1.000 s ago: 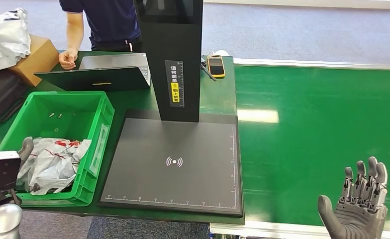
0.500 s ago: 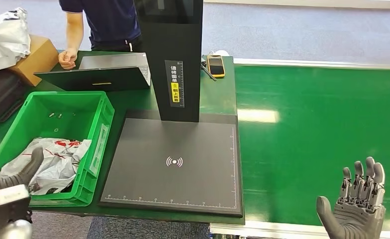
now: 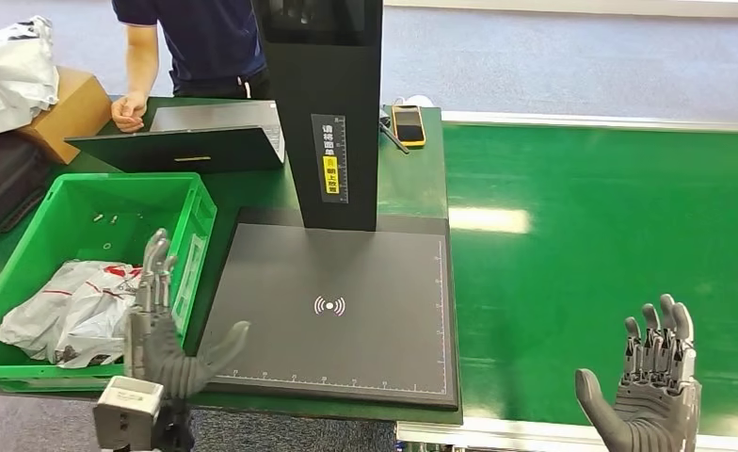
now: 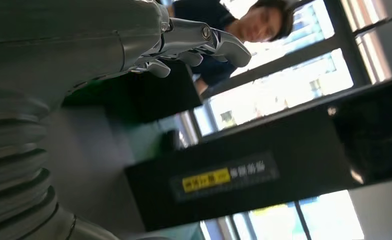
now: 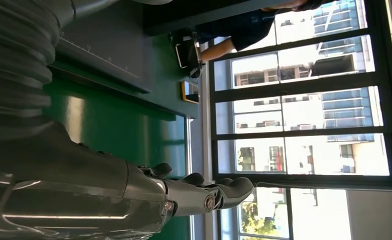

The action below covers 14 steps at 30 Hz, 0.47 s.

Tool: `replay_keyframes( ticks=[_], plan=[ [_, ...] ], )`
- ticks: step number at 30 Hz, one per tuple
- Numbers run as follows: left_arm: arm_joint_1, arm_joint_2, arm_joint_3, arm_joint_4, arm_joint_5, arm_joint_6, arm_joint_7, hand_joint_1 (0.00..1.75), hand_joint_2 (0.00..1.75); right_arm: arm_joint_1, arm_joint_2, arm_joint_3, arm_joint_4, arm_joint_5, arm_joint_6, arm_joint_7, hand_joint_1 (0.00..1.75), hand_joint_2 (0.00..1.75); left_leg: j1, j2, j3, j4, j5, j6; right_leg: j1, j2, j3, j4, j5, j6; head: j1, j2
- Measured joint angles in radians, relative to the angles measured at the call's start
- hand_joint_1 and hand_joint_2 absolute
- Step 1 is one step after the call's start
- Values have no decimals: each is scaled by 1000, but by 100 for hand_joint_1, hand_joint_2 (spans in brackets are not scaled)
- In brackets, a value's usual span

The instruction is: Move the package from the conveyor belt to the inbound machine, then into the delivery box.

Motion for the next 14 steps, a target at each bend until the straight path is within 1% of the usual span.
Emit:
replay_keyframes(
  ticks=[3, 7, 14],
  plan=[
    [-2, -32, -34, 39, -2, -30, 23, 0, 175, -3, 0, 6, 14, 2, -1, 8, 0, 175, 0, 0, 0, 0, 0, 0, 0, 0, 0, 0, 0, 0, 0, 0],
    [-3, -57, -69, 77, -16, -56, 44, 0, 175, -1, -2, 10, 29, 4, 0, 16, 0, 175, 0, 0, 0, 0, 0, 0, 0, 0, 0, 0, 0, 0, 0, 0],
    [-11, -76, -90, 114, -16, -62, 48, 0, 175, 7, -4, 12, 41, 20, 20, 32, 0, 175, 0, 0, 0, 0, 0, 0, 0, 0, 0, 0, 0, 0, 0, 0]
  ],
)
